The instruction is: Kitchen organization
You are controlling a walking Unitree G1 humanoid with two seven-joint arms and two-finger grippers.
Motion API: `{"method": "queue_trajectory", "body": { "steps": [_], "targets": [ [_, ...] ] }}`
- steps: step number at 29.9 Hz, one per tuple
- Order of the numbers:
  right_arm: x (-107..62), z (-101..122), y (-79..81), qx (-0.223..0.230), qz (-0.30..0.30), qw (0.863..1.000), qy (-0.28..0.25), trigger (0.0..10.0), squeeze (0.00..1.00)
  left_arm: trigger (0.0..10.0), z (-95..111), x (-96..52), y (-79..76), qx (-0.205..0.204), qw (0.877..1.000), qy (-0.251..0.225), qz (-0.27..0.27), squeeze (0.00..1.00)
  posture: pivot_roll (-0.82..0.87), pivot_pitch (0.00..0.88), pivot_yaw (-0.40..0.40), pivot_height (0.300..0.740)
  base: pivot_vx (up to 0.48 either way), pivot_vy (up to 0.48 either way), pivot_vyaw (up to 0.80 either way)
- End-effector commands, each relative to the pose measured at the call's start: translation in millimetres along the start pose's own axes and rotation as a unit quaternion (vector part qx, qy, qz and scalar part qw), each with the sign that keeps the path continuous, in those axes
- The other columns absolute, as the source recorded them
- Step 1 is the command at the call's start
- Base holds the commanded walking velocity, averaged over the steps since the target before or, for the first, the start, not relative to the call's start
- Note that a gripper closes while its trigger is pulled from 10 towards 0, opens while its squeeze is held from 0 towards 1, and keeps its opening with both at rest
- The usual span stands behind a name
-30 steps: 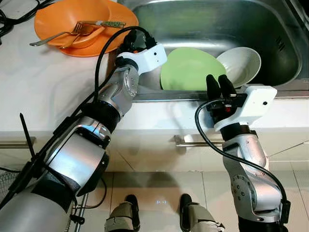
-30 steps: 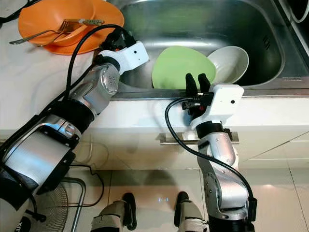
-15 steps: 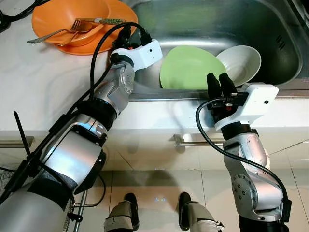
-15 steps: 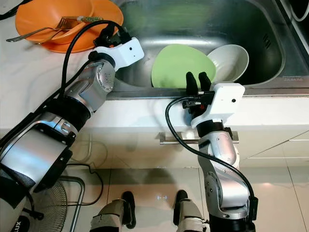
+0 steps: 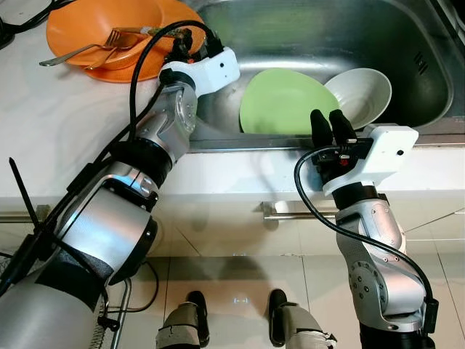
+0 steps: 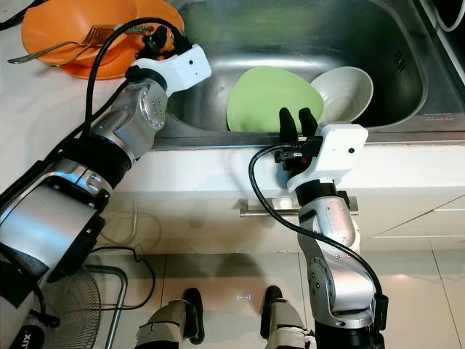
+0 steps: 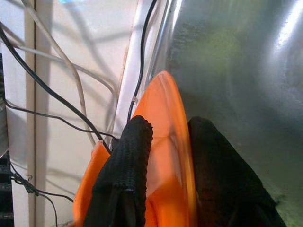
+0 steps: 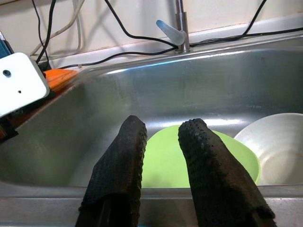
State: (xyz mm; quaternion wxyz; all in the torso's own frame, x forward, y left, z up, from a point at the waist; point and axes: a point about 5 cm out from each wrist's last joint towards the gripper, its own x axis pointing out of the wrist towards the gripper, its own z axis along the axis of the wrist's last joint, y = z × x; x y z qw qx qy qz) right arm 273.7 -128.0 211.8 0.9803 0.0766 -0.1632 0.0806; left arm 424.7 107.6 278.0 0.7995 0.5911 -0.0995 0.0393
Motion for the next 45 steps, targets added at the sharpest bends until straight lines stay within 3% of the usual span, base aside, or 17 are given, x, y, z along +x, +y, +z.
{"method": "queue_trajectory", "body": {
  "steps": [1, 17, 18, 19, 27, 36, 45],
  "targets": [
    [-8.6, -29.1, -16.8, 0.000, -0.037, 0.996, 0.078, 10.0, 0.00, 0.0, -8.7, 1.9, 6.5, 0.014, 1.000, 0.017, 0.006, 0.00, -0.06, 0.322, 0.055, 0.740, 0.000, 0.000, 0.00],
    [-2.2, -29.8, -17.8, -0.005, -0.031, 0.996, 0.079, 10.0, 0.00, 0.3, -14.3, -0.7, -0.6, 0.016, 0.999, 0.019, -0.025, 0.00, -0.04, 0.313, 0.048, 0.740, 0.000, 0.000, 0.00],
    [-1.5, -29.7, -17.7, -0.005, -0.031, 0.996, 0.079, 10.0, 0.00, 7.7, -14.6, -1.1, -0.5, 0.016, 0.999, 0.018, -0.026, 0.00, -0.04, 0.313, 0.049, 0.740, 0.000, 0.000, 0.00],
    [-0.8, -29.9, -17.8, -0.005, -0.030, 0.996, 0.079, 10.0, 0.00, 10.0, -14.9, -1.5, -0.7, 0.016, 0.999, 0.017, -0.027, 0.00, -0.04, 0.313, 0.049, 0.740, 0.000, 0.000, 0.00],
    [4.2, -29.8, -18.3, -0.005, -0.026, 0.997, 0.076, 10.0, 0.00, 10.0, -22.3, -10.4, -4.9, 0.033, 0.998, 0.006, -0.046, 0.00, -0.02, 0.301, 0.048, 0.740, 0.000, 0.000, 0.00],
    [13.0, -29.5, -17.4, -0.002, -0.014, 0.997, 0.071, 10.0, 0.00, 10.0, -30.5, -27.3, 4.7, 0.052, 0.997, 0.000, -0.051, 0.00, 0.01, 0.283, 0.036, 0.740, 0.000, 0.000, 0.00],
    [21.2, -29.1, -17.3, -0.001, -0.002, 0.998, 0.068, 10.0, 0.00, 10.0, -46.7, -43.8, 7.2, 0.058, 0.996, 0.029, -0.058, 0.00, 0.03, 0.269, 0.004, 0.740, 0.000, 0.000, 0.00]
  ]
}}
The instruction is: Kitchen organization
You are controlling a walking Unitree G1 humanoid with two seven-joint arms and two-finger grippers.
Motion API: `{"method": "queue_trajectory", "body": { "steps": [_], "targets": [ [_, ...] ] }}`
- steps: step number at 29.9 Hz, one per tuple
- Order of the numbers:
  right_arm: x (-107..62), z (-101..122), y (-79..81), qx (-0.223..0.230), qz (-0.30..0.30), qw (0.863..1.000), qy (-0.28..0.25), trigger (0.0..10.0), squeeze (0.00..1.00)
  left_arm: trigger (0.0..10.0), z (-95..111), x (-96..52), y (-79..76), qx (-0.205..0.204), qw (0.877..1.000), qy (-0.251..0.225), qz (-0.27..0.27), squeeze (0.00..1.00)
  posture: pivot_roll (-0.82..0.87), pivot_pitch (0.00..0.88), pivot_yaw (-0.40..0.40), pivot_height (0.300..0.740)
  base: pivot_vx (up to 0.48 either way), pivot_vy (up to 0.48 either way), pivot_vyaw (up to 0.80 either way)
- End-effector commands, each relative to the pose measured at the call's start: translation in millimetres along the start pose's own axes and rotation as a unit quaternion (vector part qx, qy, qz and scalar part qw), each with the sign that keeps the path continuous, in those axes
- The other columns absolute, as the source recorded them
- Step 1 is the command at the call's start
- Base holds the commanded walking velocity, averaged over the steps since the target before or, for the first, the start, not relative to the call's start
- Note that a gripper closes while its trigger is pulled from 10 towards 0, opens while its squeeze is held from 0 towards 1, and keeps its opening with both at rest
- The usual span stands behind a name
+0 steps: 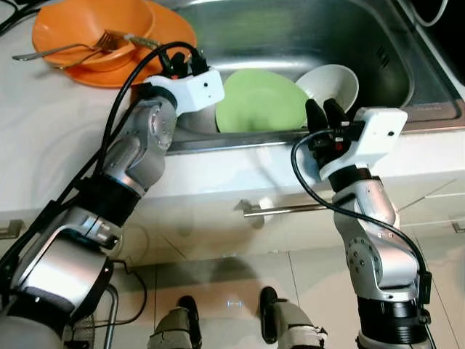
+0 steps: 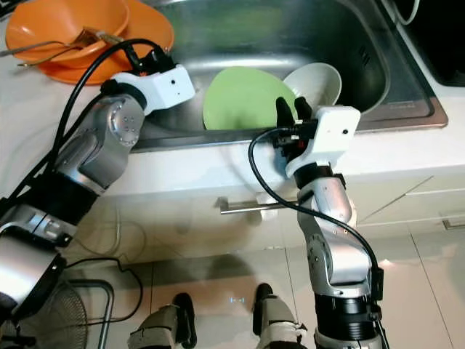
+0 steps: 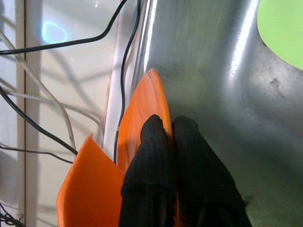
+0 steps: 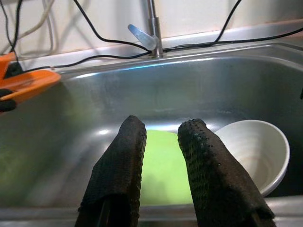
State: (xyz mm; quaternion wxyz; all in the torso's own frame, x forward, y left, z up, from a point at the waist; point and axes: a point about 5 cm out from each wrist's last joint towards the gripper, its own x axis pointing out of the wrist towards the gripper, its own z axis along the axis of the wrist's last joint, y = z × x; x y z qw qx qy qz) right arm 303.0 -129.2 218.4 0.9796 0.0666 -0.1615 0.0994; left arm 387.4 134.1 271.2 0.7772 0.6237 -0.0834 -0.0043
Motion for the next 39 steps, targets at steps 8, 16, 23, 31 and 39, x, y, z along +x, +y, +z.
{"method": "queue_trajectory", "body": {
  "steps": [8, 16, 23, 31, 39],
  "targets": [
    [-4.0, -25.1, -10.0, 0.007, -0.010, 0.998, 0.060, 10.0, 0.00, 10.0, -37.3, -16.8, 0.8, 0.026, 0.996, 0.086, 0.007, 0.00, 0.03, 0.266, -0.018, 0.740, 0.000, 0.000, 0.00],
    [-4.8, -23.6, -11.0, 0.003, -0.005, 0.998, 0.060, 10.0, 0.00, 10.0, -63.2, -20.9, 3.5, 0.026, 0.986, 0.161, 0.024, 0.00, 0.01, 0.270, -0.031, 0.740, 0.000, 0.000, 0.00],
    [-5.2, -22.8, -14.0, -0.001, -0.005, 0.998, 0.061, 10.0, 0.00, 10.0, -76.6, -29.7, 0.1, 0.029, 0.981, 0.192, 0.020, 0.00, 0.00, 0.270, -0.035, 0.740, 0.000, 0.000, 0.00],
    [-3.5, -22.4, -14.9, -0.003, -0.003, 0.998, 0.061, 10.0, 0.00, 10.0, -89.4, -45.8, -5.3, 0.040, 0.976, 0.214, 0.007, 0.00, 0.01, 0.268, -0.040, 0.740, 0.000, 0.000, 0.00],
    [-0.6, -23.5, -12.1, 0.001, 0.003, 0.998, 0.062, 10.0, 0.00, 10.0, -102.0, -55.8, 3.0, 0.035, 0.971, 0.237, 0.022, 0.00, 0.02, 0.262, -0.048, 0.740, 0.000, 0.000, 0.00]
  ]
}}
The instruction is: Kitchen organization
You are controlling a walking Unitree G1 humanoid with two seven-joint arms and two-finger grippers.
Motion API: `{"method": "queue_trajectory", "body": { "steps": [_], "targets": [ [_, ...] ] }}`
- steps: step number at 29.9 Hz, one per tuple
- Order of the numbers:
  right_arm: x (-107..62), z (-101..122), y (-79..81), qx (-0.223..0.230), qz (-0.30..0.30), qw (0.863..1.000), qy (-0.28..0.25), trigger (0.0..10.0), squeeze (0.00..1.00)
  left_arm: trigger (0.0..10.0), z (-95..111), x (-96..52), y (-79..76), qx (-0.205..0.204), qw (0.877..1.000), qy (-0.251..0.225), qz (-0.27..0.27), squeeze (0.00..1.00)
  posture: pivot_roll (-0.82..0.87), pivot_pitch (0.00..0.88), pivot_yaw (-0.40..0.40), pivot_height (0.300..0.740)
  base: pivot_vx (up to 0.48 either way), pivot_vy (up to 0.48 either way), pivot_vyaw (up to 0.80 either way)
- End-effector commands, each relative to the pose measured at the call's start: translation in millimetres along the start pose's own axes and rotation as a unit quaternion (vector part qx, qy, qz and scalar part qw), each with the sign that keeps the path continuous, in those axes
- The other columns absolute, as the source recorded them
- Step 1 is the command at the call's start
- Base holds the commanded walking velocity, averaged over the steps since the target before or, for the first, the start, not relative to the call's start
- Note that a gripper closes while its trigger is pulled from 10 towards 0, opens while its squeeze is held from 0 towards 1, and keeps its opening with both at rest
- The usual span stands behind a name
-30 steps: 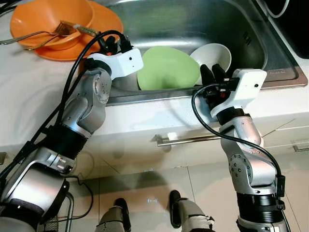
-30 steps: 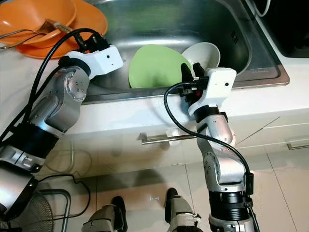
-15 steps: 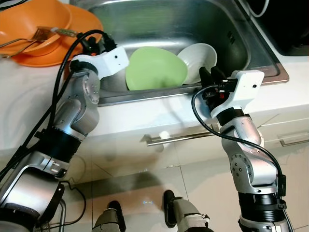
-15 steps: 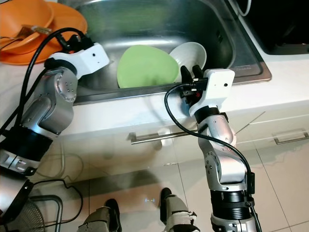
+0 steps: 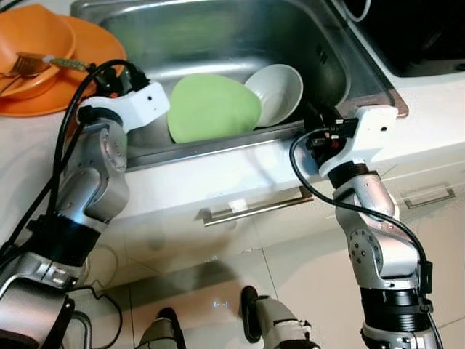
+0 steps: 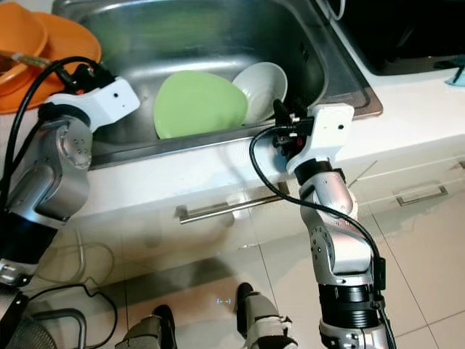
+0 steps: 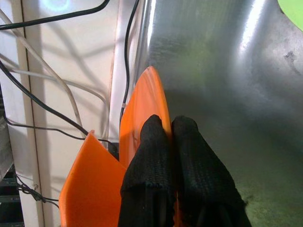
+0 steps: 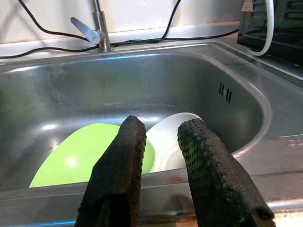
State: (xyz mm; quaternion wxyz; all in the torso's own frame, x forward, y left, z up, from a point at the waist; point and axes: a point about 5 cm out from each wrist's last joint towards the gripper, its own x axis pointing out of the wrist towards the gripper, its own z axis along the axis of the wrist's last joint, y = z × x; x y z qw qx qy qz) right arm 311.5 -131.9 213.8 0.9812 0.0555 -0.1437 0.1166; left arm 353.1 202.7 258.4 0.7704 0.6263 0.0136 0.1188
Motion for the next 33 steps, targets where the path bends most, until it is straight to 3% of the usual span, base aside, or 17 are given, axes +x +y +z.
{"method": "queue_trajectory", "body": {
  "steps": [1, 4, 7, 11, 15, 19, 20, 33],
  "targets": [
    [-6.1, -17.4, -6.7, 0.008, -0.014, 0.999, 0.041, 10.0, 0.00, 10.0, -40.1, -1.3, -1.6, 0.019, 0.996, 0.089, -0.005, 0.00, 0.02, 0.262, -0.048, 0.740, 0.000, 0.000, 0.00],
    [-6.0, -17.1, -7.6, 0.008, -0.013, 0.999, 0.041, 10.0, 0.00, 10.0, -37.3, 0.2, 6.6, -0.004, 0.996, 0.085, 0.019, 0.00, 0.03, 0.260, -0.054, 0.740, 0.000, 0.000, 0.00],
    [-5.8, -16.9, -7.6, 0.008, -0.011, 0.999, 0.041, 10.0, 0.00, 10.0, -24.0, 2.0, 9.8, -0.024, 0.998, 0.051, 0.030, 0.00, 0.03, 0.259, -0.058, 0.740, 0.000, 0.000, 0.00],
    [-4.8, -17.1, -5.8, 0.010, -0.006, 0.999, 0.041, 10.0, 0.00, 10.0, 8.4, 0.3, 2.7, -0.081, 0.997, -0.014, 0.013, 0.00, 0.03, 0.257, -0.065, 0.740, 0.000, 0.000, 0.00],
    [-4.3, -16.7, -5.2, 0.011, -0.003, 0.999, 0.040, 10.0, 0.00, 10.0, 30.1, -1.3, -1.9, -0.132, 0.990, -0.045, 0.006, 0.00, 0.02, 0.256, -0.067, 0.740, 0.000, 0.000, 0.00],
    [-4.0, -16.5, -5.2, 0.010, -0.001, 0.999, 0.039, 10.0, 0.00, 10.0, 45.1, -1.0, -5.2, -0.222, 0.973, -0.056, -0.005, 0.00, 0.02, 0.255, -0.069, 0.740, 0.000, 0.000, 0.00],
    [-3.6, -16.6, -5.3, 0.010, 0.000, 0.999, 0.039, 10.0, 0.00, 10.0, 48.2, 0.1, -4.1, -0.231, 0.971, -0.057, 0.003, 1.00, 0.02, 0.253, -0.069, 0.740, 0.000, 0.000, 0.00],
    [-2.6, -16.7, -5.3, 0.011, 0.003, 0.999, 0.038, 10.0, 0.00, 10.0, 50.1, 4.5, 8.6, -0.172, 0.983, -0.045, 0.047, 1.00, 0.01, 0.240, -0.066, 0.740, 0.000, 0.000, 0.00]
  ]
}}
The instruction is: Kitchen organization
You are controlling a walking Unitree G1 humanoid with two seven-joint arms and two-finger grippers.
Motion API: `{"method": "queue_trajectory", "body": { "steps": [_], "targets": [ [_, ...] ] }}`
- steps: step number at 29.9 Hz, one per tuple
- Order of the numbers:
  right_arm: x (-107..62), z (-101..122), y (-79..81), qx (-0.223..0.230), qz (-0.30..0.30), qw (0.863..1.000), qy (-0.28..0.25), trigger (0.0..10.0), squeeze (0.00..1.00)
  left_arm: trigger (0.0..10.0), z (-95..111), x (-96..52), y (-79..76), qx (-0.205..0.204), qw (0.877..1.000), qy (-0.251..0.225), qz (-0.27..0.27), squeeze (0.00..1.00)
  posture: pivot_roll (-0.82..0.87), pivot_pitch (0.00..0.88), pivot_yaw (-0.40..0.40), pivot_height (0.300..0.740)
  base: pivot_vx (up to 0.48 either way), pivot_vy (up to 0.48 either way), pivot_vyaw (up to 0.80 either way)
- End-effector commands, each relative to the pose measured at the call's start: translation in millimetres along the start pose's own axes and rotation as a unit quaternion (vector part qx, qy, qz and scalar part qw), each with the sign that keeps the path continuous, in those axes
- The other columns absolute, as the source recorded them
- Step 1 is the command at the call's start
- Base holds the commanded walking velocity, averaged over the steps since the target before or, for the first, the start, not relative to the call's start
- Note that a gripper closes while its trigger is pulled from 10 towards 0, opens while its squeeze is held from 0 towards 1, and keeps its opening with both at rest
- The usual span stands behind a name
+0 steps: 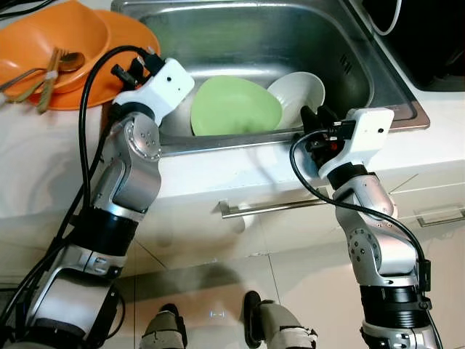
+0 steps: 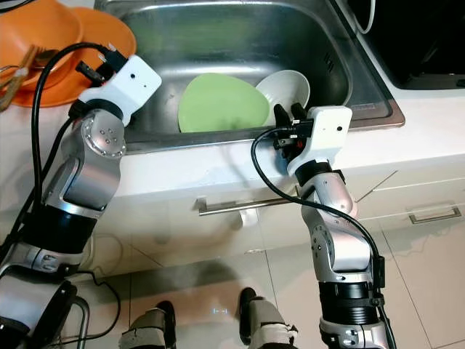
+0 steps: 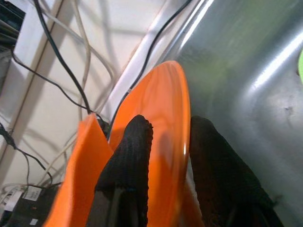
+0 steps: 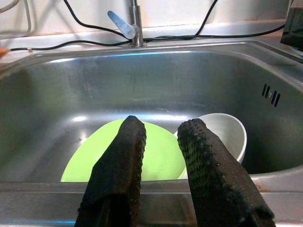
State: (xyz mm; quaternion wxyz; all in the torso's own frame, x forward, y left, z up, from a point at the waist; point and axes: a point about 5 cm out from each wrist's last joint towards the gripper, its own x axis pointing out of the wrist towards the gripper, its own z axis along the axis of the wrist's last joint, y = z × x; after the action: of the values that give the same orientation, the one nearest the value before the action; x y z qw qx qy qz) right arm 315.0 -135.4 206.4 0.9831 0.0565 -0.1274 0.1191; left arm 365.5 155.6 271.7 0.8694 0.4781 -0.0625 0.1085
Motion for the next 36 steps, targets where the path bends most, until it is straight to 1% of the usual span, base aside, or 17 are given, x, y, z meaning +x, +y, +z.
{"method": "queue_trajectory", "body": {
  "steps": [1, 7, 10, 15, 18, 21, 27, 30, 31, 34, 35, 36],
  "targets": [
    [-2.7, -9.3, -0.4, 0.008, 0.002, 1.000, 0.022, 10.0, 0.00, 10.0, 2.0, 0.7, 7.1, 0.019, 1.000, 0.000, 0.023, 1.00, 0.02, 0.239, -0.067, 0.740, 0.000, 0.000, 0.00],
    [-2.5, -9.4, -0.6, 0.007, 0.004, 1.000, 0.022, 10.0, 0.00, 10.0, 1.5, 1.1, 8.2, 0.028, 0.999, 0.005, 0.023, 1.00, 0.02, 0.237, -0.068, 0.740, 0.000, 0.000, 0.00],
    [-2.1, -10.0, 0.6, 0.007, 0.006, 1.000, 0.023, 10.0, 0.00, 10.0, 1.8, -0.1, 5.1, 0.033, 0.999, 0.008, 0.007, 1.00, 0.02, 0.240, -0.069, 0.740, 0.000, 0.000, 0.00],
    [-1.9, -10.3, 1.1, 0.008, 0.007, 1.000, 0.024, 10.0, 0.00, 10.0, 0.8, -1.6, 3.7, 0.037, 0.999, 0.008, 0.003, 1.00, 0.02, 0.242, -0.069, 0.740, 0.000, 0.000, 0.00],
    [-1.5, -10.0, 1.5, 0.008, 0.008, 1.000, 0.024, 10.0, 0.00, 10.0, -0.1, -2.6, -0.8, 0.040, 0.999, 0.008, -0.018, 1.00, 0.01, 0.242, -0.070, 0.740, 0.000, 0.000, 0.00],
    [-1.5, -9.5, 1.8, 0.008, 0.009, 1.000, 0.023, 10.0, 0.00, 10.0, -1.8, -4.6, -1.8, 0.045, 0.999, 0.010, -0.028, 1.00, 0.01, 0.243, -0.071, 0.740, 0.000, 0.000, 0.00],
    [-0.1, -9.0, 2.0, 0.007, 0.009, 1.000, 0.022, 10.0, 0.00, 10.0, -14.4, -7.8, 7.0, 0.073, 0.997, 0.030, -0.016, 1.00, 0.02, 0.241, -0.073, 0.740, 0.000, 0.000, 0.00],
    [0.0, -8.8, 2.0, 0.008, 0.010, 1.000, 0.022, 10.0, 0.00, 10.0, -20.3, -10.7, 11.8, 0.091, 0.995, 0.038, -0.009, 1.00, 0.02, 0.242, -0.072, 0.740, 0.000, 0.000, 0.00],
    [0.4, -8.7, 2.0, 0.008, 0.010, 1.000, 0.021, 10.0, 0.00, 10.0, -23.5, -11.6, 15.5, 0.101, 0.994, 0.042, -0.004, 1.00, 0.02, 0.244, -0.074, 0.740, 0.000, 0.000, 0.00],
    [0.9, -9.0, 2.1, 0.009, 0.010, 1.000, 0.022, 10.0, 0.00, 10.0, -26.0, -11.4, 18.7, 0.109, 0.993, 0.045, -0.002, 1.00, 0.03, 0.243, -0.073, 0.740, 0.000, 0.000, 0.00],
    [1.3, -9.5, 2.4, 0.009, 0.011, 1.000, 0.022, 10.0, 0.00, 10.0, -25.7, -11.2, 16.3, 0.107, 0.993, 0.041, -0.011, 0.36, 0.03, 0.242, -0.074, 0.740, 0.000, 0.000, 0.00],
    [1.7, -9.8, 2.8, 0.010, 0.011, 1.000, 0.022, 10.0, 0.00, 10.0, -23.8, -11.4, 11.5, 0.100, 0.994, 0.032, -0.026, 0.00, 0.03, 0.239, -0.073, 0.740, 0.000, 0.000, 0.00]
  ]
}}
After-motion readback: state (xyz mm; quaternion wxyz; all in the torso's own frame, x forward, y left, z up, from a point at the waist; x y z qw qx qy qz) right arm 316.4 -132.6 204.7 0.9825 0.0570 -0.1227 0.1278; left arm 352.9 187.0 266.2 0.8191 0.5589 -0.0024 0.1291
